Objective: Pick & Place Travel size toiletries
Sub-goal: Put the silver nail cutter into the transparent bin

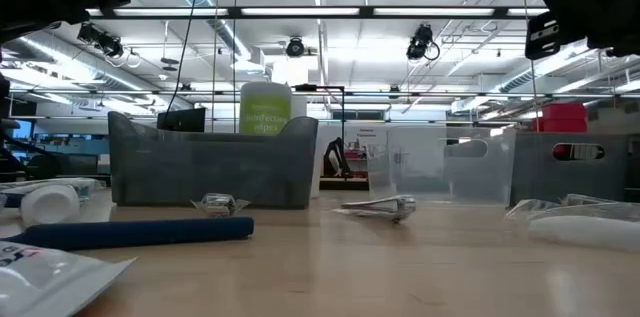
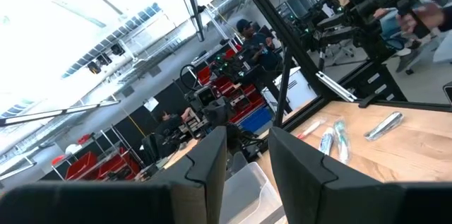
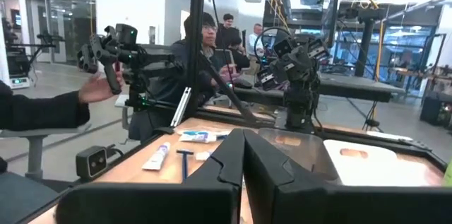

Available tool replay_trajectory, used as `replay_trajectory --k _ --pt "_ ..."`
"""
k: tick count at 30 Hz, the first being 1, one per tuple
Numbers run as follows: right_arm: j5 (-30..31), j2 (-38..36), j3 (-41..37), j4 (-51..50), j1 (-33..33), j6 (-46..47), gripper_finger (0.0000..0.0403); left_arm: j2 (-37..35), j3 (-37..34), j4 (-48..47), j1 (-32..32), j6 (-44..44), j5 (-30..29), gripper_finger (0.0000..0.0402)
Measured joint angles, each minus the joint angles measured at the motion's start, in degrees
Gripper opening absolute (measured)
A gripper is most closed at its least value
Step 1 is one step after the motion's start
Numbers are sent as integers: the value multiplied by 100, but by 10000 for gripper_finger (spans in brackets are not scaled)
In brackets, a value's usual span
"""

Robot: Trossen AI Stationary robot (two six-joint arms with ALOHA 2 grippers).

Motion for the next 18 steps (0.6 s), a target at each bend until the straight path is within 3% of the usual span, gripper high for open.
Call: replay_trajectory --k 12,18 --pt "-3 -2 0 458 0 125 13 -2 -2 186 -2 -2966 1555 116" --pt "120 -2 0 564 0 125 13 -2 -2 238 -2 -2938 1223 116"
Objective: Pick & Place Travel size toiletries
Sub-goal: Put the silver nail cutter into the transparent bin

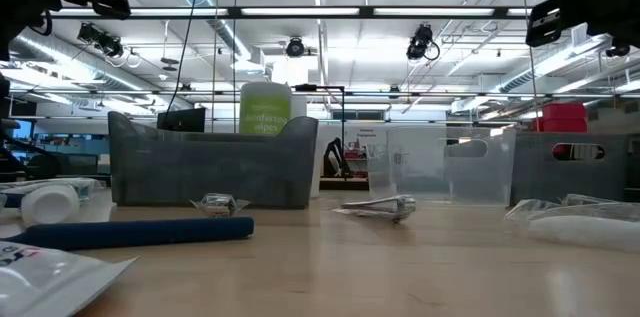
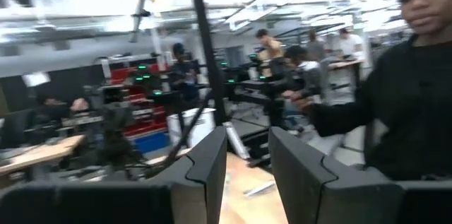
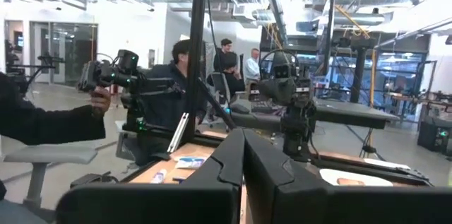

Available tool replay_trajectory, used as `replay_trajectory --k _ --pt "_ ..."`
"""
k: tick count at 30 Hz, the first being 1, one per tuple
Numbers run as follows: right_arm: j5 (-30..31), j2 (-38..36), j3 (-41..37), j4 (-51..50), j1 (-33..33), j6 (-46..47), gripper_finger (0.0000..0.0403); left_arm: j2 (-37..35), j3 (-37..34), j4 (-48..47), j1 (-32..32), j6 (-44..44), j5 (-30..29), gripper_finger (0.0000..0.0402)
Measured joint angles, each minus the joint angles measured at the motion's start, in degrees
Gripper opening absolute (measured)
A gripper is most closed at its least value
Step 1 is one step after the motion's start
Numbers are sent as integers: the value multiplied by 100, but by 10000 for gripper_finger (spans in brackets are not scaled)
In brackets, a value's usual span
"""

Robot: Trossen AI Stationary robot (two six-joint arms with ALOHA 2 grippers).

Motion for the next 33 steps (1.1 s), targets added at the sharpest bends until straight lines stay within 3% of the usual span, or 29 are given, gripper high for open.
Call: replay_trajectory --k 4,8,11,15,17,22,25,29,33 --pt "711 2 0 480 0 -18 12 0 2 293 0 16 -700 116" --pt "2459 0 1 1051 0 -203 12 2 2 712 0 -53 -1471 116" --pt "3673 0 0 1442 -2 -961 15 0 26 973 0 -67 -2453 116" --pt "4360 2 0 1487 -7 -1793 24 -6 282 957 2 126 -4103 116" --pt "4526 3 0 1390 -38 -1920 33 -4 393 948 2 206 -4622 116" --pt "4641 6 0 1185 -175 -1898 72 135 487 878 2 60 -4462 116" --pt "4603 72 0 908 -245 -1718 98 458 487 880 0 -201 -4737 116" --pt "4054 254 0 407 -339 -1522 128 1180 487 1184 2 -565 -4822 116" --pt "3580 490 0 431 -416 -1423 149 2116 529 2250 2 -609 -4620 116"
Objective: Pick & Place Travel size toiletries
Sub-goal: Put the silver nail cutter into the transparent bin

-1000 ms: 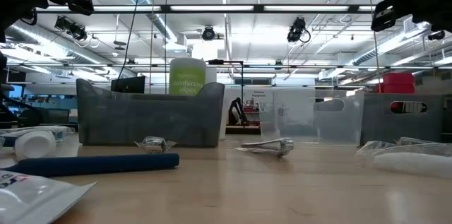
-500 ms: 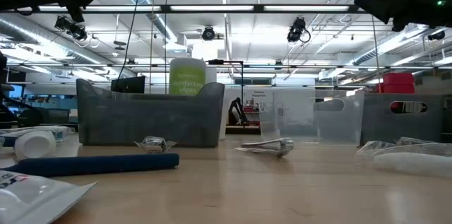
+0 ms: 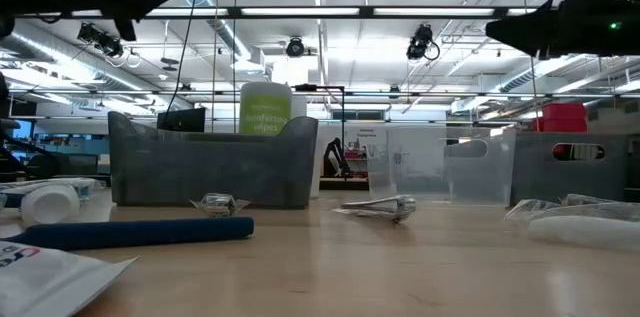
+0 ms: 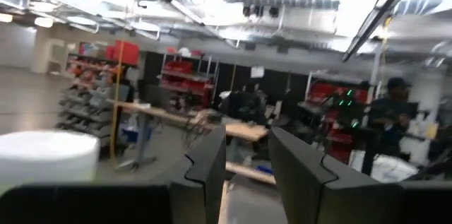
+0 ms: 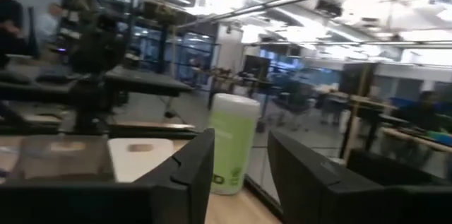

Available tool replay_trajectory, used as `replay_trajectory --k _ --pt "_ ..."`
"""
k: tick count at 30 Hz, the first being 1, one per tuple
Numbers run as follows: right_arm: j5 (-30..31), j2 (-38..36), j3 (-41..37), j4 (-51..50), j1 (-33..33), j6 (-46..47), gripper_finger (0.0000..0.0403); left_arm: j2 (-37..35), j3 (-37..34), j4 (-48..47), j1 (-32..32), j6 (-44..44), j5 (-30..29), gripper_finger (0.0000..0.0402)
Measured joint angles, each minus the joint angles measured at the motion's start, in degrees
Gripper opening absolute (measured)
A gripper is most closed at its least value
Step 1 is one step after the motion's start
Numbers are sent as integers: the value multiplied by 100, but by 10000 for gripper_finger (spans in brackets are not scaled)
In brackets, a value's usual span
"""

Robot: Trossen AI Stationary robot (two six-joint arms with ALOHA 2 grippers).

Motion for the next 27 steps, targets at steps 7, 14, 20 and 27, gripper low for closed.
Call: replay_trajectory --k 7,14,20,27 --pt "-230 381 0 41 -4 1020 164 1630 683 537 -56 -358 768 116" --pt "-1715 673 0 754 54 1602 167 3002 1848 381 -659 295 329 116" --pt "-2252 1086 678 472 452 1664 166 3437 2674 -979 -1348 540 -921 116" --pt "-2195 2421 2207 -1209 1201 1353 164 3506 2717 -1421 -1722 230 -1458 116"
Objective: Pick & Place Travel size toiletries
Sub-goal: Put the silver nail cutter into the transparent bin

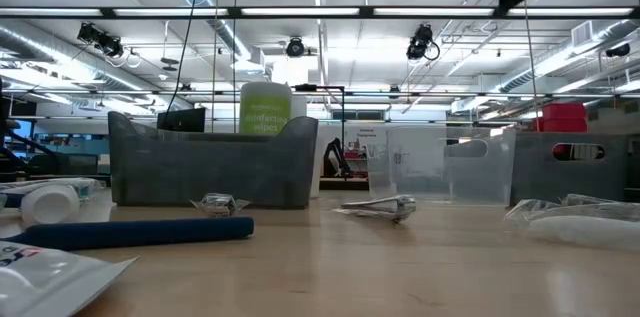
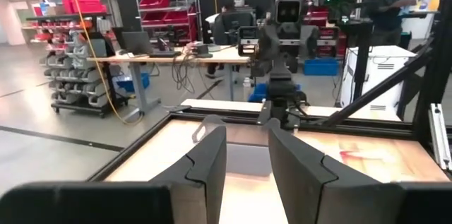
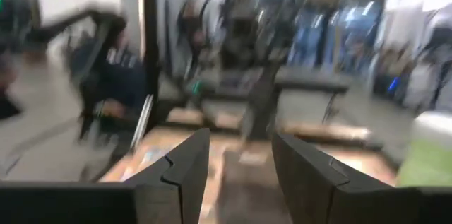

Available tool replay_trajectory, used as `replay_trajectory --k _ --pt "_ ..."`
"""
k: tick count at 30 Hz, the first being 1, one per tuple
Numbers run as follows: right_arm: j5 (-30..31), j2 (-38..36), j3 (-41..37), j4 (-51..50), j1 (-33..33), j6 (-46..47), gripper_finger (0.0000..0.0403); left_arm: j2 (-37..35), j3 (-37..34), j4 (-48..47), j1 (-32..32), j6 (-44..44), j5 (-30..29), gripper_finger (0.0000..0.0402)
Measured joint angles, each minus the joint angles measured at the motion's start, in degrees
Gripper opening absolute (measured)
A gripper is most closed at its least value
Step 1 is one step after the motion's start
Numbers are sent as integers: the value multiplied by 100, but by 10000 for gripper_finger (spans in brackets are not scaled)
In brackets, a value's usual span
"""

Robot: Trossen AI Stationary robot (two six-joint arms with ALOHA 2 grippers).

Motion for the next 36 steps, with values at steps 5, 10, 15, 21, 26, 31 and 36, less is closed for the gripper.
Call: replay_trajectory --k 5,10,15,21,26,31,36 --pt "1 1498 961 -1778 719 897 165 0 0 -1 -26 36 -91 116" --pt "-16 2983 1953 -4107 1508 2024 166 0 -2 -18 -26 43 -87 116" --pt "-57 4027 2297 -5732 2082 3766 159 0 -2 -33 -26 51 -81 116" --pt "3 4973 2109 -5597 2274 4784 170 0 -4 -313 -26 16 -4 116" --pt "158 5365 2109 -5248 2232 4918 199 -2 -4 -298 -26 -11 187 116" --pt "427 5458 2109 -5141 2214 4952 227 -3 -4 -297 -26 -182 400 116" --pt "706 5443 2109 -5027 2177 5023 235 -3 -4 -299 -26 -278 445 116"
